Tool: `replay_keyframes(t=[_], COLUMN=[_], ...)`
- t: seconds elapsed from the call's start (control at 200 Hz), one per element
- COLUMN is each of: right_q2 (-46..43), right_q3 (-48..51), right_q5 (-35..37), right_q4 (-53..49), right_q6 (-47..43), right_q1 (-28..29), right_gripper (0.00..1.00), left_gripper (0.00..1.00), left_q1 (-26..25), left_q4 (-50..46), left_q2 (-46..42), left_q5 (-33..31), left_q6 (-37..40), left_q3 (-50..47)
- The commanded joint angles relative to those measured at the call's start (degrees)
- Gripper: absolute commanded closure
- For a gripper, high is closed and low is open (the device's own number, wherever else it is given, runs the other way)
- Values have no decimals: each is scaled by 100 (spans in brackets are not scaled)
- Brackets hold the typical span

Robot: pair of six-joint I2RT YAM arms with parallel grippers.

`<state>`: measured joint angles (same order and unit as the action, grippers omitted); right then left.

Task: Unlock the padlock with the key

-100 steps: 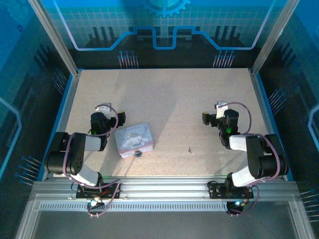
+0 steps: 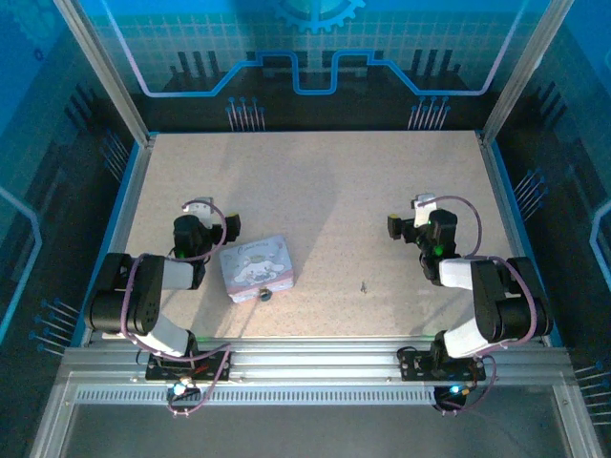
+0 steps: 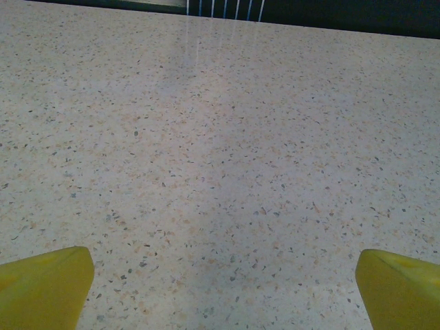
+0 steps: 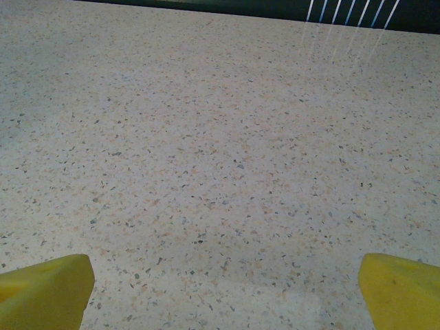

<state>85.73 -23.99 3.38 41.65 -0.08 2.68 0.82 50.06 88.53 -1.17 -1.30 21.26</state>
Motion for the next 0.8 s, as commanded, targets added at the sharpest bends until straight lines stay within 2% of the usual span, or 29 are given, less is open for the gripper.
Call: replay_keyframes(t=[0.0,0.25,0.37,0.495,0.635,0.795], right_q2=[40,31,-173,-738,-1590,-2483], right_q3=[-93,-71,-100,-145,-338,-806], right_q5=[-101,-107,-5,56,2,-700], right_q4=[133,155,-49,-631,-1684,-3325], right_q6=[-24,-13,60,40,232,946], right_q1=[31,22,-7,-21,-15,27], right_gripper=[0,0,0,0,0,0], left_gripper=[1,1,1,1,1,1], left_q1=[43,48,41,41,32,25], left_q4=[206,229,112,-424,-1501,-4215], left_q2=[24,-54,-457,-1133,-2216,-3010], left_q5=[136,95,99,44,-100,-77], left_q6=[84,52,71,69,-347,-1701], left_q3=[85,46,-76,-89,165,1302])
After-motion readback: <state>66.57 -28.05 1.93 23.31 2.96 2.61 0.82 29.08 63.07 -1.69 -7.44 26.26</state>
